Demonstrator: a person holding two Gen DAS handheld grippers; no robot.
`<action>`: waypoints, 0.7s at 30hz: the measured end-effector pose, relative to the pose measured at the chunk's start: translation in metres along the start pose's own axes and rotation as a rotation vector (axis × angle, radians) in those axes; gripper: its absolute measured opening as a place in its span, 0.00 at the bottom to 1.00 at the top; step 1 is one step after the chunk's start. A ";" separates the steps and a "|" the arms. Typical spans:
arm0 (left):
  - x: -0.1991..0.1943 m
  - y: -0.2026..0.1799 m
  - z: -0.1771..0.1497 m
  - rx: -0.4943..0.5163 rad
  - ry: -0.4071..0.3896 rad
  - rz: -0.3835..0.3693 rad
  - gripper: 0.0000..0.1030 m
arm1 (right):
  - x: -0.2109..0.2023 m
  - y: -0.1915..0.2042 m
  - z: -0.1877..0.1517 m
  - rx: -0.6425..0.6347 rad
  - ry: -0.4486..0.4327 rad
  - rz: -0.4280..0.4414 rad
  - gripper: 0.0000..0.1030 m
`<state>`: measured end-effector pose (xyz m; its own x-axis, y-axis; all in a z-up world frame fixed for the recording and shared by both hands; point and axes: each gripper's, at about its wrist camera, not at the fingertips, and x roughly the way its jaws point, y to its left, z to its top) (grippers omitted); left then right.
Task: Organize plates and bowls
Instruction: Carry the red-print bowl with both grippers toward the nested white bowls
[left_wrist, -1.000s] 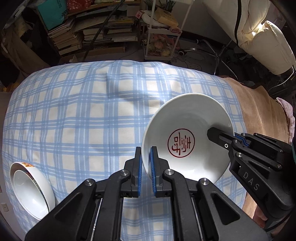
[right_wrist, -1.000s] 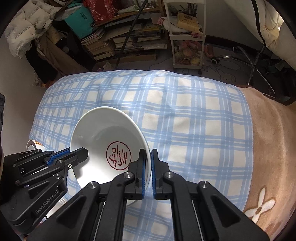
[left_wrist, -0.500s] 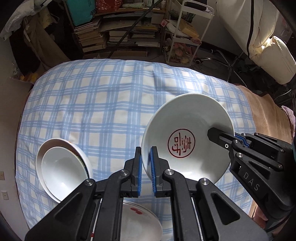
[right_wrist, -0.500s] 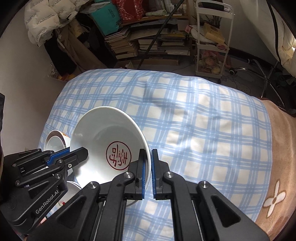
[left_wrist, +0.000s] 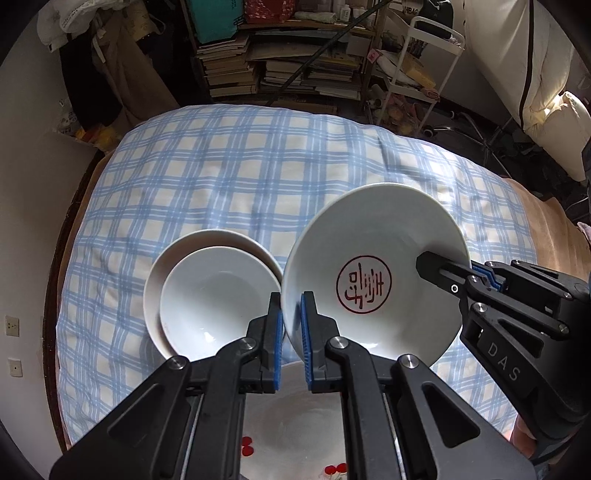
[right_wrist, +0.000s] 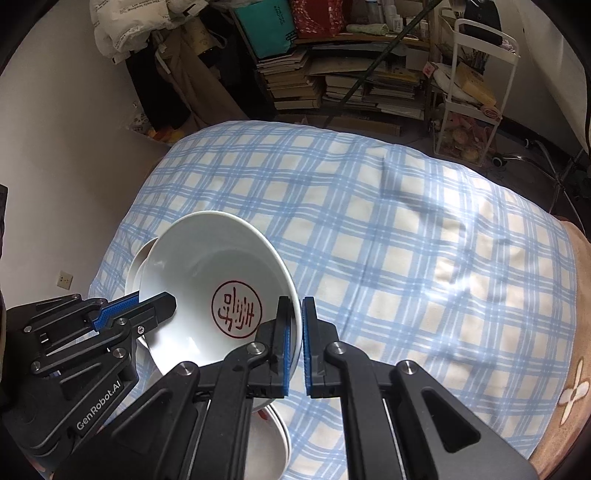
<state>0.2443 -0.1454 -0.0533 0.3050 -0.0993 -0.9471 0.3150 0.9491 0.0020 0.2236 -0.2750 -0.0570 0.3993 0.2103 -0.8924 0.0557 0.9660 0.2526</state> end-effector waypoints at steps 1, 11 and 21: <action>-0.001 0.004 -0.002 -0.005 -0.001 0.004 0.09 | 0.001 0.006 -0.001 -0.007 -0.002 0.001 0.07; -0.010 0.050 -0.021 -0.038 -0.008 0.027 0.09 | 0.012 0.055 -0.010 -0.041 -0.001 0.033 0.07; -0.004 0.093 -0.032 -0.086 -0.013 0.056 0.09 | 0.031 0.095 -0.009 -0.074 0.007 0.049 0.07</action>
<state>0.2440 -0.0471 -0.0598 0.3316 -0.0482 -0.9422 0.2188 0.9754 0.0271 0.2334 -0.1755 -0.0643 0.3931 0.2586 -0.8824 -0.0321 0.9629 0.2679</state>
